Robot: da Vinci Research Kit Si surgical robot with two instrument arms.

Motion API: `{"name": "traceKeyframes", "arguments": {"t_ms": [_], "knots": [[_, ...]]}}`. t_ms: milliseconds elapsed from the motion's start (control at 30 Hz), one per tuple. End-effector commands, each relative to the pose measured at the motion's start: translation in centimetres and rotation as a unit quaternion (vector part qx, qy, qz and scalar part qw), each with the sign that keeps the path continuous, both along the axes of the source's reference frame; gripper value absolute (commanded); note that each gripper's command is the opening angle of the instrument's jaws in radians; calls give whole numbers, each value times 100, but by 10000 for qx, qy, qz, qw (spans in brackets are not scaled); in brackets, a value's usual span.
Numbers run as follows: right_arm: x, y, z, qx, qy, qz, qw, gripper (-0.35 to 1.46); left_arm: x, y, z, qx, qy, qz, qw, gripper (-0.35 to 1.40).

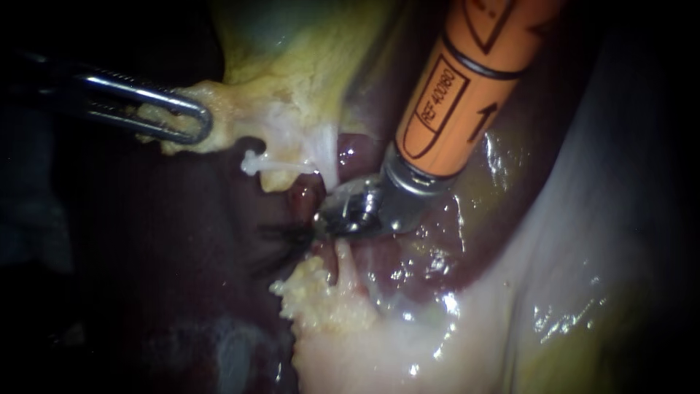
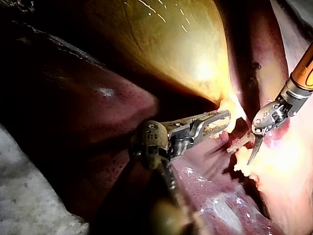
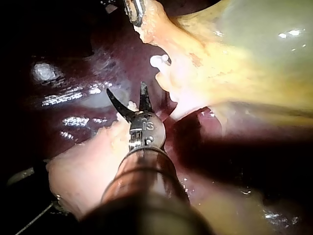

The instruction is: Go back from the cut left tube

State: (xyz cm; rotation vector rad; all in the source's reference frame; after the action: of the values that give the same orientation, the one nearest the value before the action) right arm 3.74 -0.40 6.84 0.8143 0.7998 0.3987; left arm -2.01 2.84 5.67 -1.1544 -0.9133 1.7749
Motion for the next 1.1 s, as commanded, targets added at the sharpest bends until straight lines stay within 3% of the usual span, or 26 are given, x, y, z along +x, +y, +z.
{"name": "traceKeyframes", "arguments": {"t_ms": [33, 233, 367, 533, 833, 1100], "knots": [[-1, 0, 0, 8, 3, 8, 10000, 131, 0, 0, 1, -2, -1, -1, 10000, -35], [-14, -3, -7, -299, 167, -1, 9994, 141, 2, 0, 1, -3, -4, 6, 10000, -35], [-38, -3, -22, -985, 482, 80, 9939, 143, 4, 2, 4, -3, -9, 14, 10000, -35], [-72, 7, -45, -1564, 628, 207, 9855, 143, 6, 4, 7, -3, -14, 21, 10000, -35], [-139, 30, -77, -2301, 510, 200, 9716, 143, 8, 6, 10, -3, -19, 30, 10000, -35], [-166, 37, -85, -2501, 311, 289, 9673, 145, 10, 7, 13, 2, -30, 45, 10000, -35]]}}
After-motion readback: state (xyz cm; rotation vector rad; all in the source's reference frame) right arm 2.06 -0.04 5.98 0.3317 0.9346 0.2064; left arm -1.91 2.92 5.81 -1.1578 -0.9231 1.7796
